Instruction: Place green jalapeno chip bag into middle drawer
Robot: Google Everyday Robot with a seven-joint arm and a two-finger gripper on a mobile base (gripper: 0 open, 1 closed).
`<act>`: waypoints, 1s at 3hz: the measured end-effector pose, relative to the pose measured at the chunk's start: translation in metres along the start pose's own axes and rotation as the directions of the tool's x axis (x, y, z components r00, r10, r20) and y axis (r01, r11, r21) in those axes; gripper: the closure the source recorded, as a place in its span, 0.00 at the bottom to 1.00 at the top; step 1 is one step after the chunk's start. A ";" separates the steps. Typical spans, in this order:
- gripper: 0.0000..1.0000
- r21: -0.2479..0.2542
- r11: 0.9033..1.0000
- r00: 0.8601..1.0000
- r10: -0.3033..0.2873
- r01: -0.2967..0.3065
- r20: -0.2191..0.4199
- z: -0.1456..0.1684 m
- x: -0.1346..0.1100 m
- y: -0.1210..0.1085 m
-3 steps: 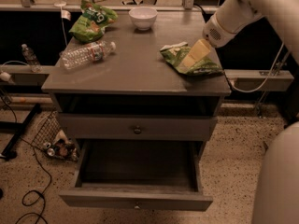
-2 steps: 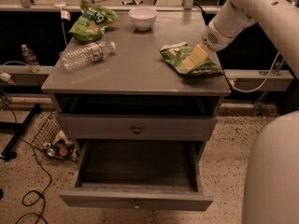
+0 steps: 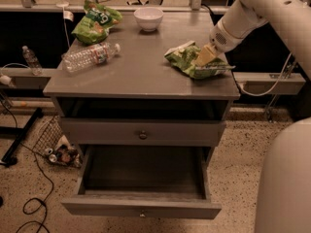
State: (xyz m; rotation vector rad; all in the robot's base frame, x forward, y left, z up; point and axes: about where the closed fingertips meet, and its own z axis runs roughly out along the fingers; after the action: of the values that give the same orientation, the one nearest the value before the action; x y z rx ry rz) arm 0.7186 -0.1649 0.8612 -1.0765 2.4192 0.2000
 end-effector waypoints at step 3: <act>1.00 -0.217 0.886 0.912 -0.392 0.410 0.123 -0.081 -0.011 0.131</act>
Offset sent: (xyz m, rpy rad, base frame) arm -0.1454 0.0730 0.1066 -0.0157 -0.0666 0.5350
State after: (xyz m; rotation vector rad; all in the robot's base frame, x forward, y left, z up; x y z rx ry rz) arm 0.5991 -0.0946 0.9297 -1.6209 2.0821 0.3906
